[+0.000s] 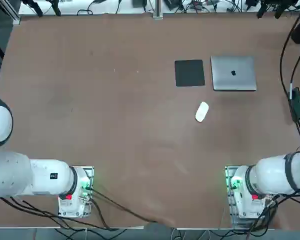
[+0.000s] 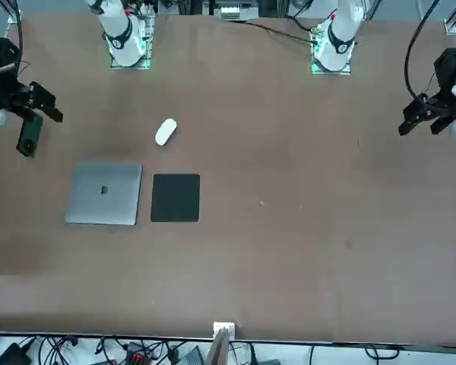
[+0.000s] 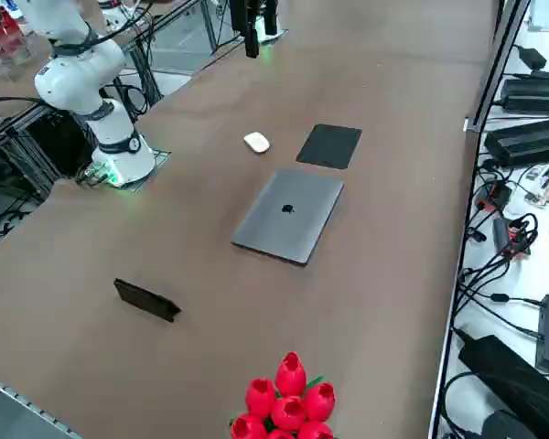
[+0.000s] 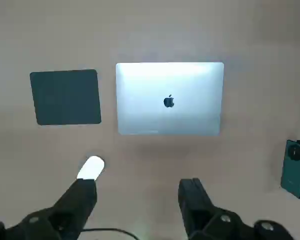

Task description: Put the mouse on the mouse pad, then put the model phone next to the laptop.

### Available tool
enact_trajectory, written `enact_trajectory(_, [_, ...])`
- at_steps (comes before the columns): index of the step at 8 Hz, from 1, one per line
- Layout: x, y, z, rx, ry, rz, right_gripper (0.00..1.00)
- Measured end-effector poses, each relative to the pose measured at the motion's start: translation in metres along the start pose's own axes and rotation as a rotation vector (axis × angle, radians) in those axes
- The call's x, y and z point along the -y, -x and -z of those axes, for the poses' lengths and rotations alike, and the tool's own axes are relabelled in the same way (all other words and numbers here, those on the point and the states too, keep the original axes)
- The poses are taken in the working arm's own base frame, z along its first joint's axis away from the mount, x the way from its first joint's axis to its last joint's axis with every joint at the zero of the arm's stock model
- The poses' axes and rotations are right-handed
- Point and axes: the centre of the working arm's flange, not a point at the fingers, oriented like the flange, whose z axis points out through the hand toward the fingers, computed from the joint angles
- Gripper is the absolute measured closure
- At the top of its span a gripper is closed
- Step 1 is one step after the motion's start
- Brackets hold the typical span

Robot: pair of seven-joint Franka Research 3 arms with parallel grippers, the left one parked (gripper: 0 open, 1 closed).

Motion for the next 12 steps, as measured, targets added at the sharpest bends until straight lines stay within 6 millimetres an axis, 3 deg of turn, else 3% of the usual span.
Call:
enact_trajectory(9, [-0.007, 0.0, -0.004, 0.024, 0.0, -0.012, 0.0])
enact_trajectory(11, [-0.009, 0.007, -0.031, 0.188, 0.005, -0.015, 0.0])
enact_trajectory(12, [-0.009, 0.008, -0.058, 0.3, 0.008, -0.016, 0.0])
